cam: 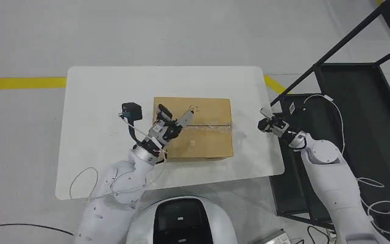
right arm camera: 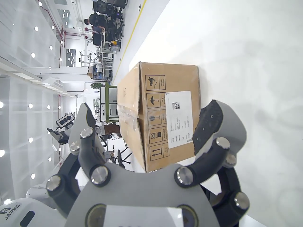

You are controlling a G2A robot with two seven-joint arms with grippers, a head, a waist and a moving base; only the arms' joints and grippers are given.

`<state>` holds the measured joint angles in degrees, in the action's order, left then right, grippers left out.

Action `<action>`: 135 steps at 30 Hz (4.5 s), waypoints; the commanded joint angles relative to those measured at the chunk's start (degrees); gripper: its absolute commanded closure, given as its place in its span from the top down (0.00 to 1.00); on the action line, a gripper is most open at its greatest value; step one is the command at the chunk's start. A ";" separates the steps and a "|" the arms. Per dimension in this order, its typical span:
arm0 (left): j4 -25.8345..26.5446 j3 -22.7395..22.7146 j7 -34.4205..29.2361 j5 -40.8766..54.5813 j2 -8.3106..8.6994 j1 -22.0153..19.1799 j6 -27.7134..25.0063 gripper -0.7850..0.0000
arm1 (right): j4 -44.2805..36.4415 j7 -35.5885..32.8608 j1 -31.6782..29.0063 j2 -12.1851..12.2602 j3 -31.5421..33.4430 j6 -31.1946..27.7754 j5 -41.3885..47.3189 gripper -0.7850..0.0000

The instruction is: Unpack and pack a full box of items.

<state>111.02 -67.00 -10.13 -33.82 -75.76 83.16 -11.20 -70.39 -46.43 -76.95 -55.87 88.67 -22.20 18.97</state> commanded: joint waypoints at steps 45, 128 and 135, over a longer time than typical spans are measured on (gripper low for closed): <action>-10.95 -40.76 -39.27 40.46 7.22 -0.65 4.25 1.00 | -12.94 -7.42 22.05 -4.67 -25.53 12.73 -0.18 1.00; -11.79 -24.53 -4.83 25.62 7.64 5.37 -4.57 1.00 | -16.77 9.13 -3.77 -3.34 0.56 17.71 6.20 1.00; -10.54 -24.19 -5.13 23.57 7.68 6.57 -3.39 1.00 | -18.37 12.90 -6.94 -3.41 3.24 12.92 5.75 1.00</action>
<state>100.44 -90.89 -15.20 -9.95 -68.13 89.90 -14.85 -88.64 -33.59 -83.75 -59.27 91.80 -9.09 24.79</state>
